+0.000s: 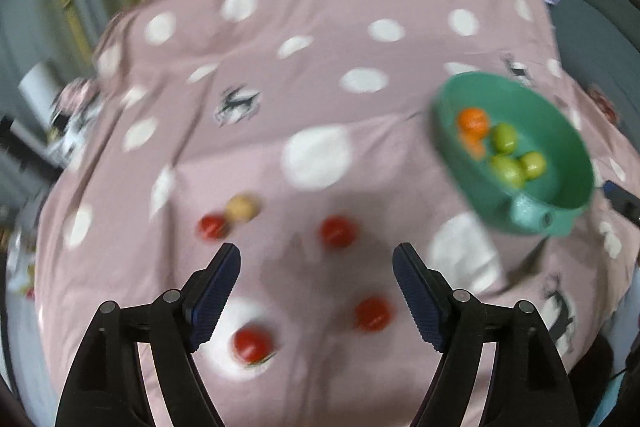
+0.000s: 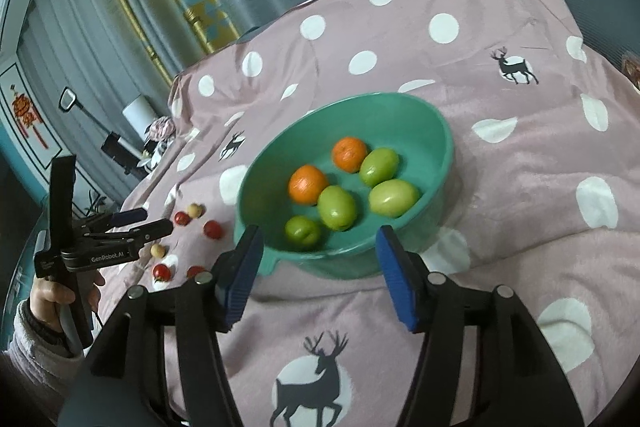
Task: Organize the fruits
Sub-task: 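Move both open tools back over the remaining red tomatoes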
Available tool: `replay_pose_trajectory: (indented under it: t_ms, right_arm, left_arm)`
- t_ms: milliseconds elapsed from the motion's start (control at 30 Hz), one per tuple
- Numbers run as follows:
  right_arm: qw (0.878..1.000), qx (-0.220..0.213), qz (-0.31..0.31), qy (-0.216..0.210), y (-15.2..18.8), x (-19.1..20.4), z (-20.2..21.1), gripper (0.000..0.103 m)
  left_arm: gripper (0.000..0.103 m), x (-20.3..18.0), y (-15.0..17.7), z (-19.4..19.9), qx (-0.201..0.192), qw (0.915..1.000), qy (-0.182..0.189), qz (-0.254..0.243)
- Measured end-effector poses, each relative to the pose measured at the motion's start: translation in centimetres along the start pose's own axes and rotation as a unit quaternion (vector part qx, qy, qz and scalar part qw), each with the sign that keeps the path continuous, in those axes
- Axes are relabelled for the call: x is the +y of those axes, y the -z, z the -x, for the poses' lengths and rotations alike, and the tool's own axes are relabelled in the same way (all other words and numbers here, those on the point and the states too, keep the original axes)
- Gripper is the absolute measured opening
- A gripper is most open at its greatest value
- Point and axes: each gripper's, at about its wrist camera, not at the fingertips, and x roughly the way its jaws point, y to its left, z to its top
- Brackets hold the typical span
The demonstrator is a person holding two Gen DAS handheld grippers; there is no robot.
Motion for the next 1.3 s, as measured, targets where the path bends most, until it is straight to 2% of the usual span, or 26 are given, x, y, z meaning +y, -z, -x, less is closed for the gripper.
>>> replay_pose_trajectory:
  t_ms: [200, 400, 867, 1033, 1167, 1300]
  right_arm:
    - [0.999, 0.011, 0.038, -0.026, 0.5, 2.8, 0.2, 0.062]
    - [0.995, 0.041, 0.071, -0.05, 1.2, 5.8, -1.1, 0.064]
    - [0.978, 0.134, 0.14, -0.074, 4.5, 11.9, -6.1, 0.064]
    - [0.973, 0.152, 0.153, -0.079, 5.1, 13.4, -7.7, 0.064]
    - [0.971, 0.163, 0.159, -0.078, 5.0, 14.1, -9.2, 0.064]
    - [0.969, 0.17, 0.161, -0.076, 4.7, 14.5, -10.6, 0.063]
  left_arm:
    - [0.079, 4.1, 4.4, 1.4, 0.016, 0.9991, -0.026, 0.03]
    - [0.079, 5.2, 7.5, 1.8, 0.023, 0.9991, -0.013, 0.034]
    - [0.079, 5.3, 7.9, -0.6, 0.027, 0.9962, 0.051, 0.065]
    - [0.078, 5.8, 7.7, -1.6, 0.027, 0.9949, 0.063, 0.074]
    - [0.071, 6.2, 7.5, -2.5, 0.031, 0.994, 0.07, 0.079]
    - [0.071, 6.5, 7.2, -3.3, 0.035, 0.9934, 0.073, 0.082]
